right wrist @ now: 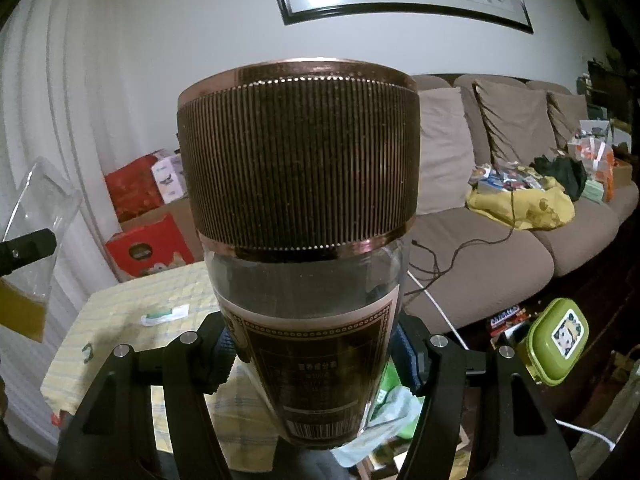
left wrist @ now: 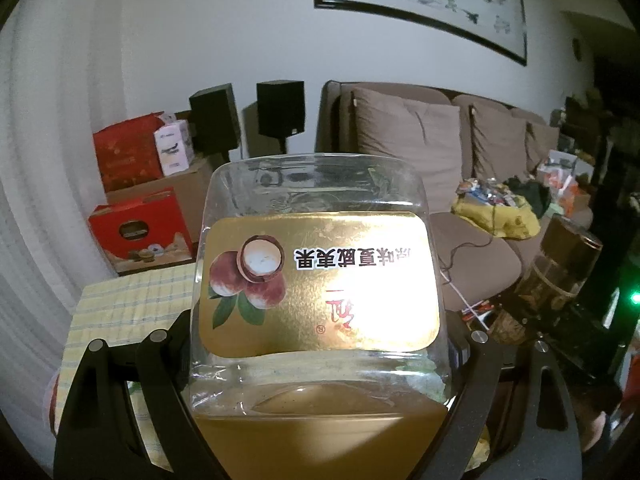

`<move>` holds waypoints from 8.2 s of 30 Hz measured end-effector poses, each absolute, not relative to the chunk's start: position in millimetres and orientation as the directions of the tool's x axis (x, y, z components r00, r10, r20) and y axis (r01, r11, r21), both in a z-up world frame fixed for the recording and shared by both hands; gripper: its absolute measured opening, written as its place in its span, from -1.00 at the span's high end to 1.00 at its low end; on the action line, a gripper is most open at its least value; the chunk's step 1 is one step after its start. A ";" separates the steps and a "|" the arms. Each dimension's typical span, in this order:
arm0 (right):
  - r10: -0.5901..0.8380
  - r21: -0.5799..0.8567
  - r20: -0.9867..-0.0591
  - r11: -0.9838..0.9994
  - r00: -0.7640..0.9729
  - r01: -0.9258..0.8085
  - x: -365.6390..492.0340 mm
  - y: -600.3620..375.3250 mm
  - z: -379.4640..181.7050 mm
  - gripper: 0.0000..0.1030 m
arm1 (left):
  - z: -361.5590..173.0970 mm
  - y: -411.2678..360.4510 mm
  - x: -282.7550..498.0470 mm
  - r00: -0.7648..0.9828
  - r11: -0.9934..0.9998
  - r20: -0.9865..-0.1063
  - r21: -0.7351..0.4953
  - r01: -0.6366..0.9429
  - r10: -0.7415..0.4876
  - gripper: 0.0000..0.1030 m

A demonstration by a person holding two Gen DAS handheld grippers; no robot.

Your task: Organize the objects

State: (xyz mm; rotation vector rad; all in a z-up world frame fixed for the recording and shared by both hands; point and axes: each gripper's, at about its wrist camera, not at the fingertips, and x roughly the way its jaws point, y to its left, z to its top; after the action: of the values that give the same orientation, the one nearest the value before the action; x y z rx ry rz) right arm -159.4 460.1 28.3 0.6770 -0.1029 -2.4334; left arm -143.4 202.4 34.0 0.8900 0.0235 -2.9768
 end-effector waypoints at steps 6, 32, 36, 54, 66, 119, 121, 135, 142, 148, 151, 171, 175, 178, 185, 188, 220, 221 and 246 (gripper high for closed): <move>-0.553 0.232 -0.450 -0.830 -0.701 0.507 -167.1 472.5 28.1 -0.28 | 35.1 214.4 -151.8 -0.835 -1.000 -0.550 -0.020 0.013 0.001 -0.73; -0.436 0.251 -0.598 -0.899 -0.673 0.359 -208.4 497.9 -10.3 -0.28 | -7.7 268.7 -191.3 -0.781 -0.997 -0.621 -0.010 -0.075 0.064 -0.73; -0.424 0.251 -0.610 -0.905 -0.669 0.344 -211.3 499.5 -13.9 -0.28 | -18.2 274.5 -194.8 -0.767 -0.997 -0.637 -0.013 -0.082 0.071 -0.73; -0.389 0.261 -0.670 -0.921 -0.632 0.290 -227.7 509.4 -36.8 -0.28 | -56.3 296.2 -213.7 -0.713 -0.992 -0.693 -0.033 -0.120 0.109 -0.73; -0.379 0.262 -0.710 -0.924 -0.593 0.277 -235.5 509.7 -53.7 -0.28 | -71.6 294.2 -220.8 -0.683 -0.992 -0.720 -0.059 -0.113 0.120 -0.73; -0.326 0.221 -0.797 -0.941 -0.508 0.258 -253.2 497.5 -100.5 -0.28 | -140.5 317.5 -233.8 -0.565 -0.989 -0.814 -0.076 -0.124 0.134 -0.73; -0.324 0.218 -0.799 -0.941 -0.506 0.259 -253.9 497.2 -101.5 -0.28 | -142.1 317.7 -234.8 -0.561 -0.989 -0.817 -0.076 -0.124 0.133 -0.73; -0.304 0.195 -0.813 -0.946 -0.496 0.260 -255.4 494.6 -107.4 -0.28 | -155.0 321.0 -237.8 -0.538 -0.989 -0.833 -0.071 -0.128 0.129 -0.73; -0.302 0.193 -0.817 -0.946 -0.492 0.259 -255.8 494.7 -109.5 -0.28 | -155.2 321.7 -237.4 -0.538 -0.989 -0.833 -0.070 -0.128 0.129 -0.73; -0.300 0.191 -0.819 -0.947 -0.489 0.260 -256.0 492.8 -110.9 -0.28 | -154.8 321.7 -236.5 -0.542 -0.990 -0.832 -0.062 -0.128 0.122 -0.73; -0.298 0.191 -0.820 -0.947 -0.488 0.258 -256.0 493.0 -112.0 -0.28 | -154.4 323.3 -236.4 -0.540 -0.989 -0.832 -0.064 -0.134 0.127 -0.73; -0.274 0.187 -0.834 -0.957 -0.479 0.221 -258.6 506.2 -119.0 -0.28 | -159.4 360.4 -235.5 -0.525 -0.978 -0.833 -0.084 -0.190 0.173 -0.73; -0.236 0.161 -0.848 -0.968 -0.475 0.193 -260.2 509.9 -123.7 -0.28 | -165.6 366.9 -238.4 -0.526 -0.979 -0.834 -0.072 -0.192 0.165 -0.73; -0.216 0.153 -0.858 -0.973 -0.465 0.171 -262.9 515.5 -129.2 -0.28 | -172.1 372.6 -240.7 -0.518 -0.977 -0.838 -0.078 -0.196 0.171 -0.73; -0.190 0.142 -0.877 -0.980 -0.441 0.139 -267.8 523.5 -140.7 -0.28 | -187.1 378.3 -245.0 -0.494 -0.972 -0.849 -0.085 -0.220 0.186 -0.73; -0.176 0.131 -0.887 -0.982 -0.427 0.134 -269.1 523.9 -147.0 -0.28 | -196.9 378.7 -248.2 -0.478 -0.973 -0.859 -0.085 -0.216 0.181 -0.73; -0.084 0.063 -0.961 -0.994 -0.262 0.086 -279.1 523.0 -221.3 -0.28 | -291.3 375.2 -276.2 -0.339 -0.958 -0.896 -0.256 -0.132 0.286 -0.73; -0.081 0.062 -0.964 -0.995 -0.254 0.084 -278.8 522.8 -224.8 -0.28 | -293.8 374.3 -277.6 -0.338 -0.956 -0.894 -0.268 -0.121 0.294 -0.73; -0.104 0.089 -0.961 -0.994 -0.257 0.069 -281.7 524.4 -224.7 -0.28 | -306.9 357.6 -287.3 -0.397 -0.950 -0.875 -0.312 0.026 0.276 -0.73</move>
State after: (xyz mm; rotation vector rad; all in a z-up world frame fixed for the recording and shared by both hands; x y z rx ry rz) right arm -281.7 524.4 -224.7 1.8441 -0.0440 -2.4069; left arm -287.3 357.6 -306.9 1.7957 0.4588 -2.7231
